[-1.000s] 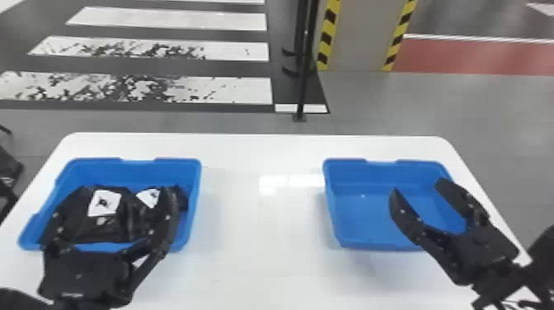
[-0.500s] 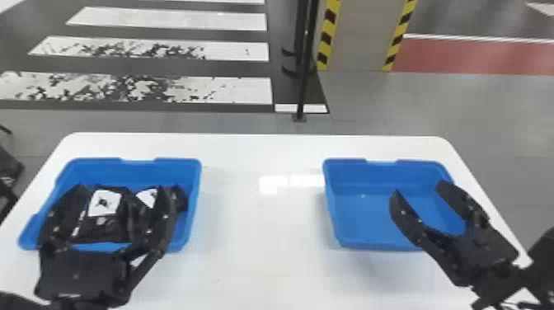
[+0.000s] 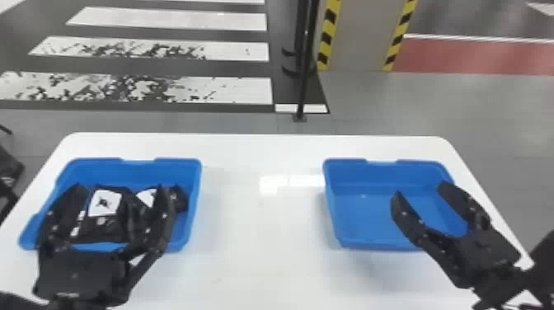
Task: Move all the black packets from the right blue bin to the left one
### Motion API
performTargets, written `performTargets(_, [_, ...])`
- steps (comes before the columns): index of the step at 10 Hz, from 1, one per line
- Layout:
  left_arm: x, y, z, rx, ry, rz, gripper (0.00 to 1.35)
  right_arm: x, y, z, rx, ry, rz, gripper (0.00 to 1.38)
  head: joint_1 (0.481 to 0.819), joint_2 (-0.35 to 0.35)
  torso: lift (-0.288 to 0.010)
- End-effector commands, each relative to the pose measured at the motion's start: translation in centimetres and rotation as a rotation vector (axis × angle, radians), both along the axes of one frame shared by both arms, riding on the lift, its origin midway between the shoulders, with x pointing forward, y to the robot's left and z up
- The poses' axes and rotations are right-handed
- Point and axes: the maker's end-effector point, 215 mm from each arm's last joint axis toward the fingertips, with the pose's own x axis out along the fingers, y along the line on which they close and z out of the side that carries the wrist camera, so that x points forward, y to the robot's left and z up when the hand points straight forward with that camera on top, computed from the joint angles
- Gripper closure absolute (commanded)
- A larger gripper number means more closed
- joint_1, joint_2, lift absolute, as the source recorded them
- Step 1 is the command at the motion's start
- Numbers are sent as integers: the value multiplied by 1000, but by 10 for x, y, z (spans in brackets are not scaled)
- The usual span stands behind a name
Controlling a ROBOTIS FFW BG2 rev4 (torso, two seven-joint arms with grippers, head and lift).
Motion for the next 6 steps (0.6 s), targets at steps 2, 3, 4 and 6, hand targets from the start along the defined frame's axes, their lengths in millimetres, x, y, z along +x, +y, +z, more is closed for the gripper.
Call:
performTargets(2, [0,2,0,1,0,4,4,0,1,2,-3,-4,1,252,695,-67,-140])
performTargets(3, [0,2,2,1,-5,3,4,0,1,4,-1,-7,0,252,695,-65,-140])
performTargets(4, [0,2,-1,1,3,3,4,-1,0,5,0,-9,-4,252,695,-64,-140])
performTargets(6, [0,2,0,1,0,4,4,-3,1,11,-7,-18,-9,252,695,-65,-140])
